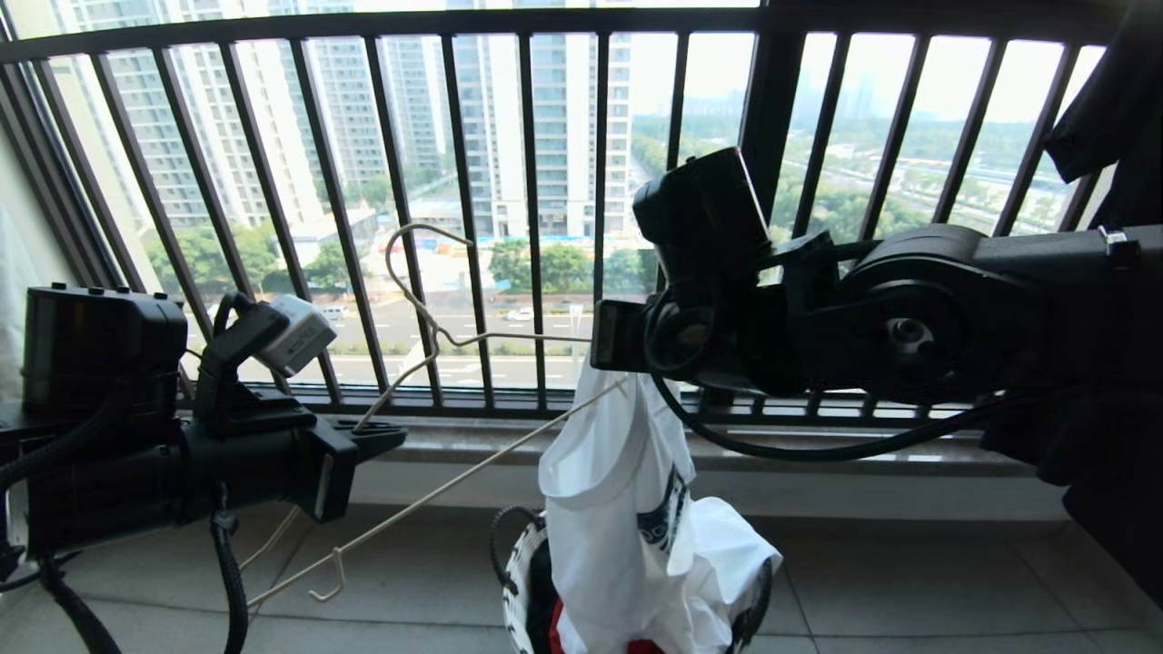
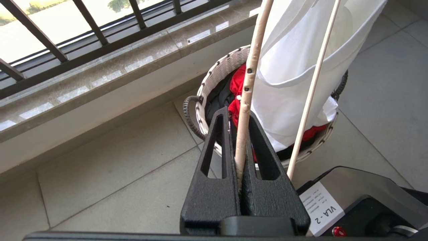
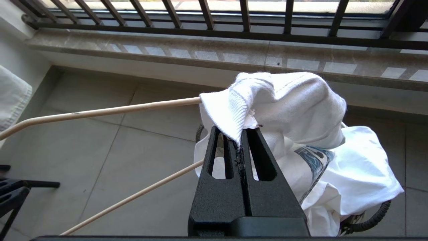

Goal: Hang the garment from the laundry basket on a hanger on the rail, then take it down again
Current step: Hang the clothes on the clothes rack

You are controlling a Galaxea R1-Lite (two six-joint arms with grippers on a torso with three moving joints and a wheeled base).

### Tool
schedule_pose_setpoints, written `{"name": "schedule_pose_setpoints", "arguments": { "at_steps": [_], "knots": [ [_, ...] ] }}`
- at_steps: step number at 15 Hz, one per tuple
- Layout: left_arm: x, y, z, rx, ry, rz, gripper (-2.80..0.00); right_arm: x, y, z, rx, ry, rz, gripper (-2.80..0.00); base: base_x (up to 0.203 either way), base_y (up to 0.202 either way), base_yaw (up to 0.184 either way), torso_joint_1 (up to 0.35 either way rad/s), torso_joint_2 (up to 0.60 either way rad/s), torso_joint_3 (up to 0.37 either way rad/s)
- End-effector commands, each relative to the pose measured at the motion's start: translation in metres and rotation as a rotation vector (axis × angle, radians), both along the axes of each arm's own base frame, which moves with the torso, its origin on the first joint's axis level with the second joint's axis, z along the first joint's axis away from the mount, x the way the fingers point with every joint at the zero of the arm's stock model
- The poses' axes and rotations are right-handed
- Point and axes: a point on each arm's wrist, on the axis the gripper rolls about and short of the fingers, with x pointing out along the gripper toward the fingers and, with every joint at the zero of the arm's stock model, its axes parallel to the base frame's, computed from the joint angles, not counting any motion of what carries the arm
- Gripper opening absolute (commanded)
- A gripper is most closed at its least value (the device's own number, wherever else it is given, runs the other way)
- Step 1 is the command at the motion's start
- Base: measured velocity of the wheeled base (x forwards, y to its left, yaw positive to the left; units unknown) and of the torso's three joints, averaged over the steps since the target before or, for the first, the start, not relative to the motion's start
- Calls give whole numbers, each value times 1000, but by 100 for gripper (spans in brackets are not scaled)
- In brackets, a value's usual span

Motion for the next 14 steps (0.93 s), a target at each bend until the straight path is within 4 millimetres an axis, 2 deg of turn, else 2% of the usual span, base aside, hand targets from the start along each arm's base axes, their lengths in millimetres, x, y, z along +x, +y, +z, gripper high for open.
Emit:
{"name": "schedule_pose_setpoints", "arguments": {
  "at_steps": [1, 6, 11, 14],
  "knots": [
    [0, -5, -1, 0, 6, -20, -280, -3, 0, 4, 40, 12, 25, -280, 0, 0, 0, 0, 0, 0],
    [-1, -29, -10, -4, 44, -50, -280, -9, 7, 4, 88, 39, 63, -280, 0, 0, 0, 0, 0, 0],
    [15, -42, -20, -28, -38, 43, -280, -21, 16, 4, 128, 77, 122, -280, 0, 0, 0, 0, 0, 0],
    [22, -48, -32, -27, -46, 44, -280, -27, 13, 13, 155, 63, 130, -280, 0, 0, 0, 0, 0, 0]
  ]
}}
